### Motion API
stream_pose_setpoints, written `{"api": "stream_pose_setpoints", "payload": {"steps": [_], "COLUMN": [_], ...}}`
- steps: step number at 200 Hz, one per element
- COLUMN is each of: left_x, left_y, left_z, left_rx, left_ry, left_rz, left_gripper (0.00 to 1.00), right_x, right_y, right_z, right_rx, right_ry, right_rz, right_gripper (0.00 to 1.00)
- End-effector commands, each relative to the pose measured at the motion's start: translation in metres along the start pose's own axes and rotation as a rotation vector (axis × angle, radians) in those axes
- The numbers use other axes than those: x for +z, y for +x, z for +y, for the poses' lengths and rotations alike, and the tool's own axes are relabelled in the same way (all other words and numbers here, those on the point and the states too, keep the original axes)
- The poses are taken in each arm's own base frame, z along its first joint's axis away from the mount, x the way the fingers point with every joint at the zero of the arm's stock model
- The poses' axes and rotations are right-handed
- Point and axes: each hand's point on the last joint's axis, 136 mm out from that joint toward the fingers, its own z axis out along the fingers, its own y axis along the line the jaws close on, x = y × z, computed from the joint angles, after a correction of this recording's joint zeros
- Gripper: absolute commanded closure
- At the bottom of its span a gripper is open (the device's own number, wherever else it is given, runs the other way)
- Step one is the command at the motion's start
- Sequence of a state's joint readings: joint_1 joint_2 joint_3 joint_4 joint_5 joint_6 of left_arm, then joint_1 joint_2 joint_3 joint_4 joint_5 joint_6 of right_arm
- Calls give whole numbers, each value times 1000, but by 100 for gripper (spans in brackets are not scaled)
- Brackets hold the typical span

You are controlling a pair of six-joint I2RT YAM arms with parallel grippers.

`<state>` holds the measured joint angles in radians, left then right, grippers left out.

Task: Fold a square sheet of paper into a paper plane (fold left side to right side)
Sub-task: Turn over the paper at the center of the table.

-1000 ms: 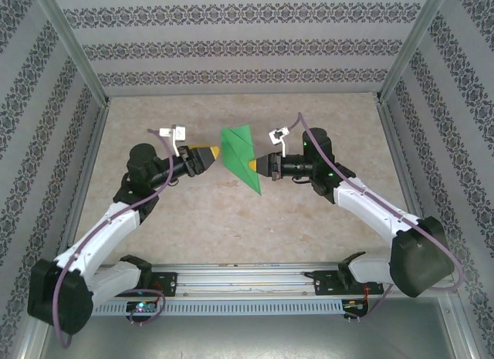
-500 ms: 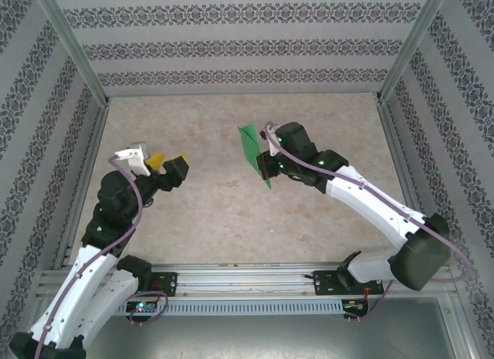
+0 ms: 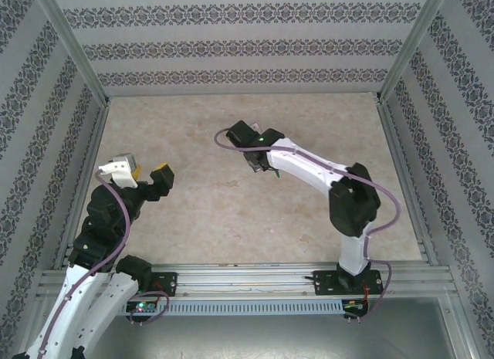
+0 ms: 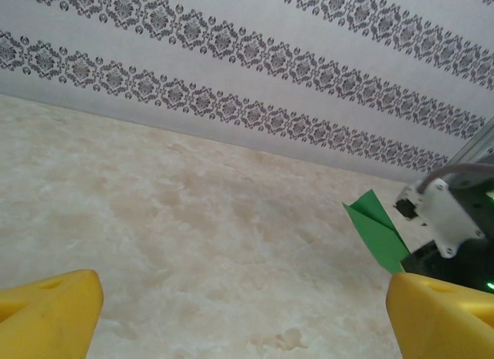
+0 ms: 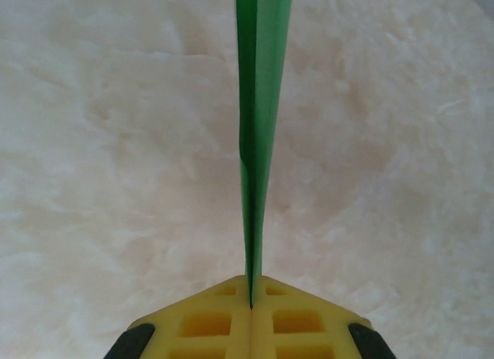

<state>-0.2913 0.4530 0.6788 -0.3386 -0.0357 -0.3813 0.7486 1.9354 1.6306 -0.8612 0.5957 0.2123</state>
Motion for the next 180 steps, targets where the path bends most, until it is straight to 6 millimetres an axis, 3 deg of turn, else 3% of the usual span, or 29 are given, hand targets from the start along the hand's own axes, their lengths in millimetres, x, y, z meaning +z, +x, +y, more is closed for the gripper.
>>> {"api": "stream_pose_setpoints", "payload": {"steps": [1, 72, 119, 180], "left_x": [-8, -9, -8, -5], "left_y": [-7, -7, -4, -1], "left_z": [4, 6, 7, 7], "left_rx": [45, 69, 72, 72], "left_ry": [-25, -43, -45, -43], "left_rz": [-3, -1, 9, 21], "left_gripper": [5, 4, 4, 3], "right_x": [12, 75, 94, 110], "right_y": [-8, -24, -24, -9], "right_z": [-15, 3, 15, 42], "right_rx": [-69, -117, -127, -100], "right_ry": [149, 220, 213, 113], "right_rz": [25, 120, 144, 206], "right_gripper": [100, 100, 100, 92]}}
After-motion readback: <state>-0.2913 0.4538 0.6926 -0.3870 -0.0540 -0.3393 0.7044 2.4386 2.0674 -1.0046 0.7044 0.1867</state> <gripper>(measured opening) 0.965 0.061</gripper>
